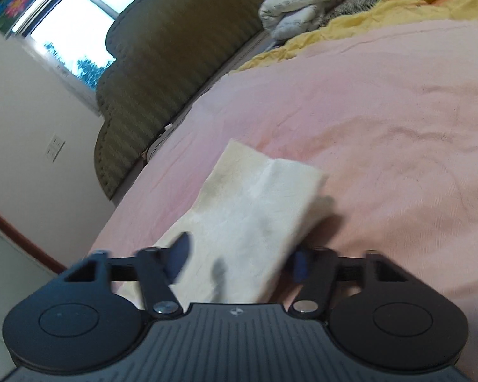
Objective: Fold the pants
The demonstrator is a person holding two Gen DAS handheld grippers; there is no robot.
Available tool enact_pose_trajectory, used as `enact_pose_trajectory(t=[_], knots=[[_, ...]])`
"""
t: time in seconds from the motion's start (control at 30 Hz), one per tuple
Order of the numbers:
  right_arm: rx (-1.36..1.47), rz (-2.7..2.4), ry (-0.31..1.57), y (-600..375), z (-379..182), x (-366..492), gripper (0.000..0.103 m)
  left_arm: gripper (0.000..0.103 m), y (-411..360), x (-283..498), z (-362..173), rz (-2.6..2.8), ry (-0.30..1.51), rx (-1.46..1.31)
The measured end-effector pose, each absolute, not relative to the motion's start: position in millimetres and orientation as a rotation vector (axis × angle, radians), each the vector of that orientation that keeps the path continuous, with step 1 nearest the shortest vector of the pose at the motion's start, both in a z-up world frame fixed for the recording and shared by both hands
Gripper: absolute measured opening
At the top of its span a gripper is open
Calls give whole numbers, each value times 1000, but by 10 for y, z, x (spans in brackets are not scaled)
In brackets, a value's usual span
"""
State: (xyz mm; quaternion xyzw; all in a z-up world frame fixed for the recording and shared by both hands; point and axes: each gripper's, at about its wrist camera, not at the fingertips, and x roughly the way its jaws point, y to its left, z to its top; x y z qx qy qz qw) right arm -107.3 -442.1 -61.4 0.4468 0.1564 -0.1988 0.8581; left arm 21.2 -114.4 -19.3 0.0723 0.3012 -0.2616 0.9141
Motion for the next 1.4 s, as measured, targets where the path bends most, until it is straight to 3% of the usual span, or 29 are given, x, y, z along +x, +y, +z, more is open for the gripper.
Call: enact_pose_trajectory(t=[0.03, 0.23, 0.57, 0.97, 1.0, 1.07, 1.1, 1.13, 1.2, 1.27, 1.3, 1.33, 1.37, 1.4], knots=[[957, -406, 330, -4479, -652, -1045, 28, 102, -1141, 219, -185, -540, 621, 144], [866, -391, 329, -4440, -567, -975, 16, 102, -1080, 347, -65, -601, 663, 5], [44, -172, 350, -2838, 153, -601, 15, 102, -1061, 917, -133, -937, 972, -872], [-329, -117, 516, -1969, -156, -369, 17, 102, -1689, 1416, -568, -911, 1216, -1027], [-361, -111, 545, -1937, -185, -347, 22, 102, -1727, 1442, -550, -908, 1236, -998], [-421, -116, 569, -1844, -225, -335, 42, 102, -1763, 1451, -528, -922, 1236, -954], [-459, -123, 567, -1799, -252, -344, 63, 102, -1785, 1448, -521, -925, 1232, -941], [-495, -130, 560, -1765, -284, -349, 77, 102, -1799, 1464, -531, -923, 1230, -928], [-554, -136, 567, -1714, -358, -316, 77, 102, -1848, 1461, -506, -920, 1225, -887], [-557, -141, 560, -1751, -385, -256, 76, 102, -1923, 1450, -478, -925, 1208, -821], [-533, -139, 555, -1782, -384, -212, 63, 101, -1964, 1445, -466, -920, 1203, -790], [-506, -138, 553, -1815, -383, -173, 29, 99, -1977, 1422, -463, -912, 1193, -755], [-477, -149, 559, -1870, -397, -133, 21, 96, -2007, 1409, -442, -910, 1183, -725], [-464, -149, 554, -1921, -396, -122, 19, 85, -2033, 1394, -427, -923, 1171, -694]])
